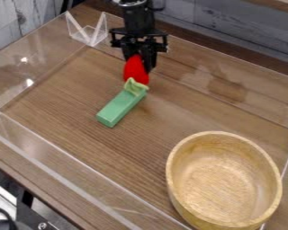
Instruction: Move the red object to the right side of the table
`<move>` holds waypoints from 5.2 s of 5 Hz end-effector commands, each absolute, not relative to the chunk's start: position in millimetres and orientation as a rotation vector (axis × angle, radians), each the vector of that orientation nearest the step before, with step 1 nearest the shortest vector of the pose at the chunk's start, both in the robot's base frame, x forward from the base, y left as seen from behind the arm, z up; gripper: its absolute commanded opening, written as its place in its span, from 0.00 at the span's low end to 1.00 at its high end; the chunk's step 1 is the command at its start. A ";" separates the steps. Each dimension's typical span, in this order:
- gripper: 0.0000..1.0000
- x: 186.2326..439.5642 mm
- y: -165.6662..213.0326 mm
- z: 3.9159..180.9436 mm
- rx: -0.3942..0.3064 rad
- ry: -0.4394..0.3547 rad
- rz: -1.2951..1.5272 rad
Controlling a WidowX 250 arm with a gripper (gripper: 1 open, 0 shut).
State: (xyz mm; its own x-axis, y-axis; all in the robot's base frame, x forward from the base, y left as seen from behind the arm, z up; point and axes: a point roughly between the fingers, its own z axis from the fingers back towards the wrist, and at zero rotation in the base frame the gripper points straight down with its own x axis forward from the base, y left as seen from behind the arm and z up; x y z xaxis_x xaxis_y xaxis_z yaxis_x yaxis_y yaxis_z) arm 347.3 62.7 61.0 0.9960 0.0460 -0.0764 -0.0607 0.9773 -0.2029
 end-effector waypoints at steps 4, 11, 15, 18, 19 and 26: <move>0.00 340.4 12.8 68.8 -0.187 0.010 -0.064; 0.00 344.2 -11.3 23.9 -0.148 0.051 -0.107; 0.00 348.1 -13.7 23.7 -0.133 0.068 -0.108; 0.00 350.1 -18.3 31.3 -0.143 0.068 -0.109; 0.00 350.8 -21.7 37.8 -0.159 0.061 -0.111; 0.00 346.0 -36.0 72.2 -0.243 0.036 -0.153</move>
State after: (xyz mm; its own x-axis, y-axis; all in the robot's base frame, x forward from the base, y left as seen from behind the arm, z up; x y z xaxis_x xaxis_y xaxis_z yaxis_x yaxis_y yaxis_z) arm 339.0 -33.6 39.3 0.9823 -0.1484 -0.1139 0.1156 0.9602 -0.2543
